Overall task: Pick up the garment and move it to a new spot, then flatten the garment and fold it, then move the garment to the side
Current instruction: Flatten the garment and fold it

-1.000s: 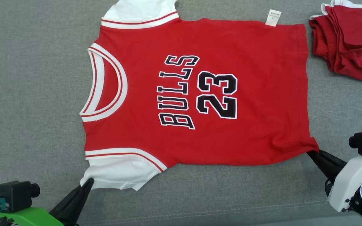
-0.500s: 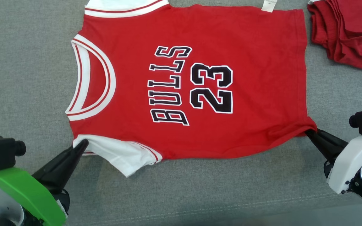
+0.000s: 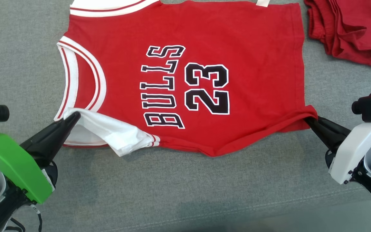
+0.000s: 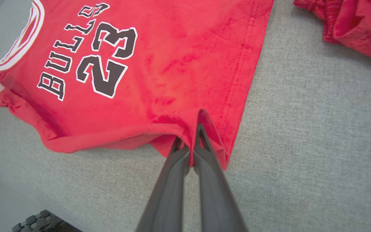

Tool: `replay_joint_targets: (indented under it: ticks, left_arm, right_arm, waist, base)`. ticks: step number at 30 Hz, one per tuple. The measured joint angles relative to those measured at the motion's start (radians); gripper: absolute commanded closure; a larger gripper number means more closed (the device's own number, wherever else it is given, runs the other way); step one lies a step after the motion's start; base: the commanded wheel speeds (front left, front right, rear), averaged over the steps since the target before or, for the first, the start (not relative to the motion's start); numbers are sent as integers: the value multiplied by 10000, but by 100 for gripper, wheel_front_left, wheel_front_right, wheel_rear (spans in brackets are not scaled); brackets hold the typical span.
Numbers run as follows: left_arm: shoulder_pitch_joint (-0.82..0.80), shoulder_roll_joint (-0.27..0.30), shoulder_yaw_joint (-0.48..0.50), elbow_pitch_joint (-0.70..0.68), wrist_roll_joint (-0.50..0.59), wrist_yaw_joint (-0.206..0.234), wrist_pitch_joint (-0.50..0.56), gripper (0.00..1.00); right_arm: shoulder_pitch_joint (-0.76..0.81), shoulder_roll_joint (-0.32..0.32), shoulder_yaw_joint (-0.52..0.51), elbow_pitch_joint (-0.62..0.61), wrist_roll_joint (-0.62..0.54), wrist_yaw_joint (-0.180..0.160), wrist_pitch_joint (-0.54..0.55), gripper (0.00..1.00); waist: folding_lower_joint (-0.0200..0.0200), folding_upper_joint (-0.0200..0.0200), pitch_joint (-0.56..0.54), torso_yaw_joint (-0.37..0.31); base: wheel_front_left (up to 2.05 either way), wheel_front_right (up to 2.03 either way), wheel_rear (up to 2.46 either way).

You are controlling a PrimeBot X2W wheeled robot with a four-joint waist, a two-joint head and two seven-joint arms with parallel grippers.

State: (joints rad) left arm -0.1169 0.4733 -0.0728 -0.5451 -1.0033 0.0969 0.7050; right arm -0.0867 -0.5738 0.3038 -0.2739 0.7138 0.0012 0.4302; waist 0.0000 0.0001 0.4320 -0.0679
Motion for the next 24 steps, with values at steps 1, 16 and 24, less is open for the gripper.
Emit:
replay_joint_targets:
  ticks: [1, 16, 24]
  left_arm:
    - [-92, 0, 17, 82, -19, 4, 56, 100]
    - [-1269, 4, -119, 1014, -73, 192, 951, 100]
    - [-1802, -127, -313, 1492, -63, 194, 1185, 100]
  right_arm:
    - [-71, 10, 38, 46, 0, 6, 36, 100]
    - [-702, 82, 23, 625, 77, 0, 351, 100]
    - [-945, 88, 134, 1024, 77, 71, 548, 100]
  waist:
    - [0, 0, -11, -19]
    - [0, 0, -99, -90]
    - [0, 0, -103, -54]
  base:
    - [0, 0, 0]
    - [0, 0, 0]
    - [0, 0, 0]
